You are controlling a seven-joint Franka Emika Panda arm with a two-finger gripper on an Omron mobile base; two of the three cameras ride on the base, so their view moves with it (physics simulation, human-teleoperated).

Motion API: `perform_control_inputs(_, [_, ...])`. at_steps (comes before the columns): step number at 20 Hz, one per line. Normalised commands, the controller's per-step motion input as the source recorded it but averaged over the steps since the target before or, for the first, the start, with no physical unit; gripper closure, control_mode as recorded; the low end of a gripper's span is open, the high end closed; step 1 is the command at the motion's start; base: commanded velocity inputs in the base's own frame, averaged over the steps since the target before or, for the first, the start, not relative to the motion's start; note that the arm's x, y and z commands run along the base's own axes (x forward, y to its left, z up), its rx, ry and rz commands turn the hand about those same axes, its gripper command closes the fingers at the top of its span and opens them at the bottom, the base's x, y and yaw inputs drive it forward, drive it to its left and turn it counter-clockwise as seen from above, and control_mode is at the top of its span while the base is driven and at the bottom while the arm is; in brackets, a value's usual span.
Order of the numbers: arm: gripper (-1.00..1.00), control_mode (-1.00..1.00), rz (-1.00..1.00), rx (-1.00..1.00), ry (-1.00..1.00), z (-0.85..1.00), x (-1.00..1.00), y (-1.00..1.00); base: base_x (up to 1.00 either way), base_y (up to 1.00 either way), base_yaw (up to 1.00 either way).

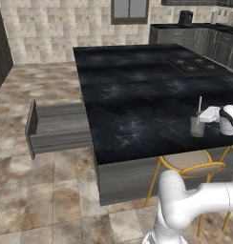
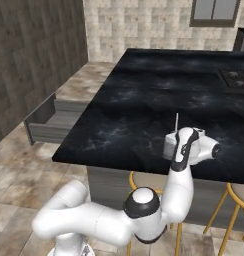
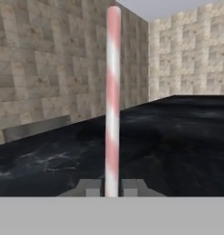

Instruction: Take a straw from the drawer in front and place it inside the glass cup on the dining counter.

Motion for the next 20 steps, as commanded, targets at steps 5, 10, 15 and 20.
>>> perform_control_inputs(5, [1.0, -1.0, 0.07, 0.0, 0.0, -0.23, 0.02, -0.07, 0.0, 0.0, 0.0])
perform_control_inputs(10, [-1.0, -1.0, 0.05, 0.0, 0.0, -0.13, -0.12, 0.0, 0.0, 0.0, 0.0])
perform_control_inputs(15, [-1.0, -1.0, 0.02, 0.0, 0.0, -0.01, -0.18, 0.0, 0.0, 0.0, 0.0])
perform_control_inputs(20, [-1.0, -1.0, 0.0, 0.0, -0.02, 0.01, -0.22, 0.0, 0.0, 0.0, 0.0])
